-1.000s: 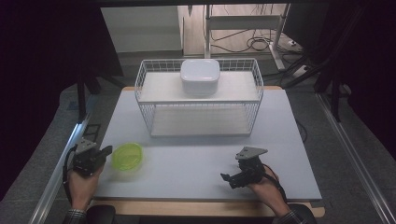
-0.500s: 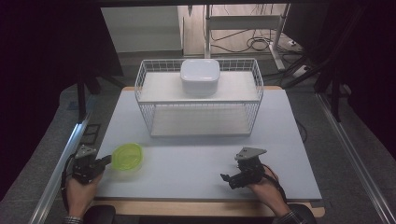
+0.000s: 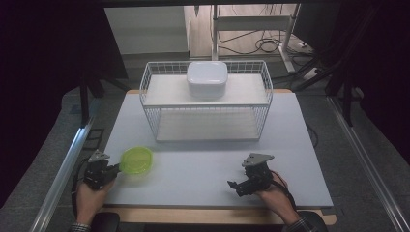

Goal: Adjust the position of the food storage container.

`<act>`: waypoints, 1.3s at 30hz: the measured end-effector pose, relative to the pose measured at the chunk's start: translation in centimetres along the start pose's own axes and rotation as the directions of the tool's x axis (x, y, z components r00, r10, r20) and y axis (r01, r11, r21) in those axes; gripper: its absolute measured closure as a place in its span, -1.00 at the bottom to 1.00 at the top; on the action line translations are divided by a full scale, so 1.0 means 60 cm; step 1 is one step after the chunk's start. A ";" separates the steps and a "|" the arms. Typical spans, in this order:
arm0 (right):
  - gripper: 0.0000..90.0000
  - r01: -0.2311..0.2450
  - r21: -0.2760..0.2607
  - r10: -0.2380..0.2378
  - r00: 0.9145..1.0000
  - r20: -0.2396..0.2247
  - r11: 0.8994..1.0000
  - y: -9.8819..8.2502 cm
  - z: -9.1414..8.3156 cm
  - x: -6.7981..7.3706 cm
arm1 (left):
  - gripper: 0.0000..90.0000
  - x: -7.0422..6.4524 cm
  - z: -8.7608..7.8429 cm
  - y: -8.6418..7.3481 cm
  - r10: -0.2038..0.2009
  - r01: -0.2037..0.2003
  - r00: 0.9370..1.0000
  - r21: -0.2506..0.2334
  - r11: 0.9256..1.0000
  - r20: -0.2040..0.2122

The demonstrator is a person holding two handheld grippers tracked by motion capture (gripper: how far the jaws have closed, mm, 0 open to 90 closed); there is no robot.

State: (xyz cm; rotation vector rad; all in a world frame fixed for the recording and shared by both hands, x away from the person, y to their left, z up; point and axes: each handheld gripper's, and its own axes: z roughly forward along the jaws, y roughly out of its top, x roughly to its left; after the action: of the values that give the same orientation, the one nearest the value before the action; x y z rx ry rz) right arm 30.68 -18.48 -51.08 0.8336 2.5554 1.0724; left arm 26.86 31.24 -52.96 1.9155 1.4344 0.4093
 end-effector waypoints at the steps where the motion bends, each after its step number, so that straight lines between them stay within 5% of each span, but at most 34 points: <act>1: -0.96 0.001 0.001 -0.001 1.000 0.000 1.000 0.000 0.000 0.000 | 1.00 -0.002 0.002 0.001 0.005 -0.005 1.000 0.002 1.000 0.008; 9: -0.96 0.004 0.009 -0.004 1.000 -0.003 1.000 0.000 0.003 0.002 | 1.00 -0.028 0.025 0.016 0.043 -0.044 0.997 0.014 0.999 0.060; 25: -0.96 0.008 0.020 -0.008 1.000 -0.008 1.000 -0.001 0.008 0.003 | 1.00 -0.072 0.078 0.056 0.095 -0.098 0.981 0.007 0.995 0.169; 39: -0.96 0.011 0.025 -0.011 1.000 -0.010 1.000 -0.002 0.009 0.003 | 1.00 -0.150 0.116 0.081 0.165 -0.179 0.945 0.022 0.984 0.281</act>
State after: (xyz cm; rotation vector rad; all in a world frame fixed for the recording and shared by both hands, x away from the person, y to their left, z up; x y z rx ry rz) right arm 30.74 -18.14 -51.53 0.8221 2.5835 1.0455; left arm 31.60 19.81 -53.11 2.0517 1.1076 0.1759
